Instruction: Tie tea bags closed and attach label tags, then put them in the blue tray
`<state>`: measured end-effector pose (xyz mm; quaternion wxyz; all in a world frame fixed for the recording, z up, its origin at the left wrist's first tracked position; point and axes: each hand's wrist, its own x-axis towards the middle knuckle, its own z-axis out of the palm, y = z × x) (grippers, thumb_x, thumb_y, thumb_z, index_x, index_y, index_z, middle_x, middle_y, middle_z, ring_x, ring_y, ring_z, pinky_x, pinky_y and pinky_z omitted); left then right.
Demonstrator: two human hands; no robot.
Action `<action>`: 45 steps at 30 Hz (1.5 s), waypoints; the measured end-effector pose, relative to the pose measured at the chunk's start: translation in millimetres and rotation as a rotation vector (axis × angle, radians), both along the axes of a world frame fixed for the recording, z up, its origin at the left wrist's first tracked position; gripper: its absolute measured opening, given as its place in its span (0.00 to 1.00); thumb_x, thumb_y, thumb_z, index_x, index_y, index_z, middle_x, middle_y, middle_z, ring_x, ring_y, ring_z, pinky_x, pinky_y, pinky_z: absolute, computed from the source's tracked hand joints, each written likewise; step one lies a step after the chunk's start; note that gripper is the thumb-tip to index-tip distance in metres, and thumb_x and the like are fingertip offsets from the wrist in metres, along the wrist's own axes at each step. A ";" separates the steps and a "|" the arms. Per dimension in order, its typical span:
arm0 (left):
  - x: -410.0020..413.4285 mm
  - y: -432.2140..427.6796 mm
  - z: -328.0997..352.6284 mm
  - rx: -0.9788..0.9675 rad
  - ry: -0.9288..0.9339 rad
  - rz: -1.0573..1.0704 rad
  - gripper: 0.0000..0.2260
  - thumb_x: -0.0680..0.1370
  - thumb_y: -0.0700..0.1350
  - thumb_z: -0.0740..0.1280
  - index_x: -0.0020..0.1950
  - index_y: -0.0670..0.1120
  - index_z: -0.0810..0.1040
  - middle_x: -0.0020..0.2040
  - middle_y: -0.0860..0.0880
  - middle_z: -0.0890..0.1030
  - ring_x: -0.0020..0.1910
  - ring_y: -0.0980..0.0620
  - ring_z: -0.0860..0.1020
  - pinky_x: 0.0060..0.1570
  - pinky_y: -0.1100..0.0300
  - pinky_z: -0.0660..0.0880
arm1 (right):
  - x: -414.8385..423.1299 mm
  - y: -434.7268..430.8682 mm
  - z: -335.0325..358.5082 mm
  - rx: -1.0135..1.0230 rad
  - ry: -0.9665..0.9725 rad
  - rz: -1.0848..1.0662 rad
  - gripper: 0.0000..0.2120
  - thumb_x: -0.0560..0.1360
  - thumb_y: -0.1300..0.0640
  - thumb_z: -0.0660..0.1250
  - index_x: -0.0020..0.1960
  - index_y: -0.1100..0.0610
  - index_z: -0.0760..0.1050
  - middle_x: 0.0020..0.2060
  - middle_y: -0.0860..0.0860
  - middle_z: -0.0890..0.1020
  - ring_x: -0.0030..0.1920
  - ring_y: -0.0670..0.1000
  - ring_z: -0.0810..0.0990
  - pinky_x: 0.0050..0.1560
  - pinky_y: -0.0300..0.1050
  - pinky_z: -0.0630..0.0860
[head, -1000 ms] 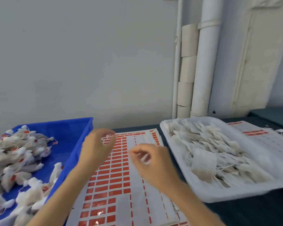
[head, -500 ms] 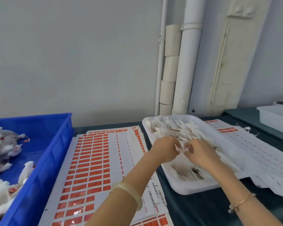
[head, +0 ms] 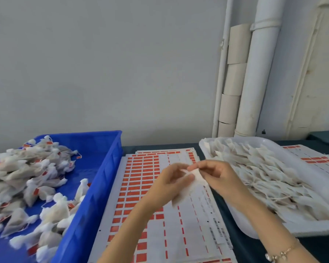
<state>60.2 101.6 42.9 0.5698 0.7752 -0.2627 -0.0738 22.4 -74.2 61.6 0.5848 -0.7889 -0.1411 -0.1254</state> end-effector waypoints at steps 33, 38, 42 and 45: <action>-19.8 38.3 -93.8 -0.438 0.706 0.353 0.13 0.79 0.46 0.64 0.39 0.43 0.83 0.37 0.43 0.84 0.33 0.50 0.82 0.33 0.57 0.78 | 50.0 54.7 -98.7 -0.094 0.051 -0.426 0.05 0.74 0.57 0.71 0.46 0.47 0.80 0.43 0.40 0.81 0.41 0.39 0.79 0.42 0.25 0.70; -19.8 46.3 -86.9 -0.586 0.593 0.453 0.10 0.75 0.47 0.67 0.44 0.45 0.86 0.46 0.47 0.86 0.43 0.51 0.84 0.39 0.60 0.79 | 38.1 52.7 -112.7 -0.389 0.111 -0.320 0.05 0.75 0.57 0.70 0.50 0.52 0.83 0.45 0.41 0.80 0.39 0.36 0.75 0.40 0.20 0.68; -32.7 50.3 -87.6 -0.129 0.231 0.473 0.08 0.76 0.56 0.63 0.51 0.60 0.81 0.49 0.65 0.81 0.51 0.63 0.79 0.47 0.69 0.76 | 19.0 59.0 -118.3 -0.478 0.154 -0.154 0.05 0.75 0.54 0.70 0.49 0.49 0.83 0.44 0.39 0.81 0.41 0.38 0.79 0.44 0.21 0.70; -32.9 43.9 -96.3 0.310 -0.218 0.436 0.11 0.80 0.49 0.63 0.60 0.60 0.76 0.60 0.66 0.75 0.59 0.67 0.71 0.64 0.73 0.65 | 10.3 63.6 -109.2 -0.421 0.185 -0.073 0.03 0.74 0.53 0.71 0.45 0.45 0.82 0.37 0.36 0.81 0.42 0.38 0.80 0.43 0.23 0.72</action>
